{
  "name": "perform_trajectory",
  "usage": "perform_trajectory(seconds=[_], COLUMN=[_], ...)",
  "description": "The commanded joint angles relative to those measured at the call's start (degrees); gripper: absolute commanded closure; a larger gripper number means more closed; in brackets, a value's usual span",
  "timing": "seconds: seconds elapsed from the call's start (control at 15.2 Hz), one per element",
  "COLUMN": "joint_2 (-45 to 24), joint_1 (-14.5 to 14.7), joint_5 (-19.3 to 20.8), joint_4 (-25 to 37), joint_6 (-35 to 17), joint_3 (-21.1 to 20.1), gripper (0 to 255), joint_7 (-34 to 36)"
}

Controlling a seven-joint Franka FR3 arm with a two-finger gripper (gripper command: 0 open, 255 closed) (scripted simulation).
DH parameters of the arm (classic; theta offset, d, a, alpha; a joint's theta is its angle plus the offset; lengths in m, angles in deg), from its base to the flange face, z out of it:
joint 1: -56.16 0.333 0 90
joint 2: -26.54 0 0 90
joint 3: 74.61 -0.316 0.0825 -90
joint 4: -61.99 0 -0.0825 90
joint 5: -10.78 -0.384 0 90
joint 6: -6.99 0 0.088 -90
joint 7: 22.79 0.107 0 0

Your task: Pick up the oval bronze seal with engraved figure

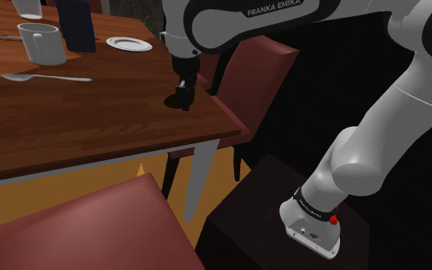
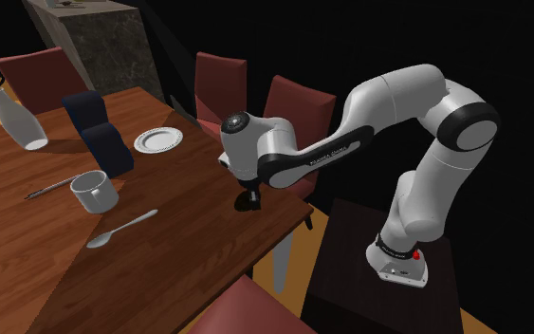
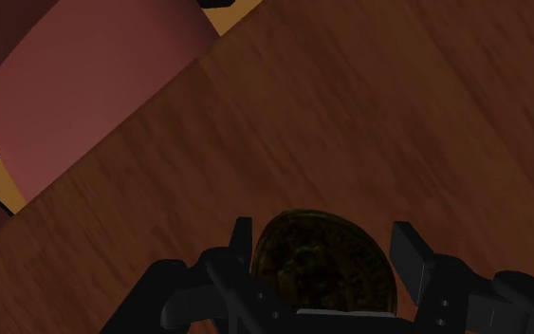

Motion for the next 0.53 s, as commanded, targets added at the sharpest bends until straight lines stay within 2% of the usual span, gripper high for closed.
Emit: perform_trajectory(seconds=[0.0,0.46], joint_2=[-0.12,0.64], joint_1=[0.03,0.04], joint_5=[-0.04,-0.52], joint_4=[-0.04,3.76], joint_6=[-0.05,4.36], joint_3=[-0.04,-0.01], gripper=[255,255], joint_7=[0.00,-1.04])
